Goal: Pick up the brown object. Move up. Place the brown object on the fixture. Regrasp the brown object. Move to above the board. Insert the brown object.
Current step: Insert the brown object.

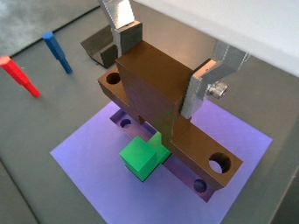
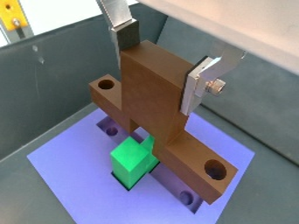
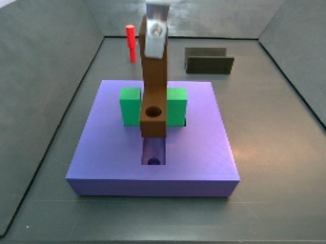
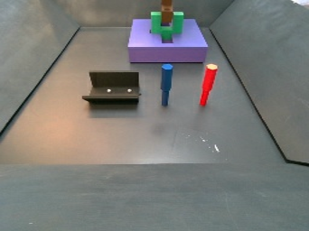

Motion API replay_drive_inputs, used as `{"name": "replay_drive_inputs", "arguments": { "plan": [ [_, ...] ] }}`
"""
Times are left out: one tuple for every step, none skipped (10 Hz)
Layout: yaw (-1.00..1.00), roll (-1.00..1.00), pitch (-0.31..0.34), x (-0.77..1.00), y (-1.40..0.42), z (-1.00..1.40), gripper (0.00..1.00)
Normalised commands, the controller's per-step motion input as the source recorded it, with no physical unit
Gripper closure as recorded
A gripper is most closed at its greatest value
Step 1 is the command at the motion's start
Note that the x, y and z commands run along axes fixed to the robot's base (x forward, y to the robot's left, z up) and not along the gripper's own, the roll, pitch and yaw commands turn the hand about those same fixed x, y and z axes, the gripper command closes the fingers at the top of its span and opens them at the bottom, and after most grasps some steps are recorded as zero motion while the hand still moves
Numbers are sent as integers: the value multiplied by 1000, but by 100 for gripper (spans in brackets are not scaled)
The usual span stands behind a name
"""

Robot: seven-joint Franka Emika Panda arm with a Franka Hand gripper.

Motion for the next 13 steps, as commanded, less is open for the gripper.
{"name": "replay_drive_inputs", "arguments": {
  "plan": [
    [0, -257, -116, 0, 69, -360, 100],
    [0, -219, -109, 0, 0, -300, 100],
    [0, -119, -84, 0, 0, -229, 100],
    [0, -94, -91, -9, 0, -223, 100],
    [0, -67, -93, -29, 0, -220, 100],
    [0, -7, -114, -91, 0, -211, 100],
    [0, 0, -137, -134, 0, -209, 100],
    [9, 0, -129, -97, 0, -189, 100],
    [43, 0, -114, -6, -11, -194, 100],
    [80, 60, -86, 0, -94, -214, 100],
    [49, 96, -64, 34, -120, -214, 100],
    [40, 117, -57, 29, -97, -211, 100],
    [43, 193, -44, 26, -51, -186, 100]
  ]
}}
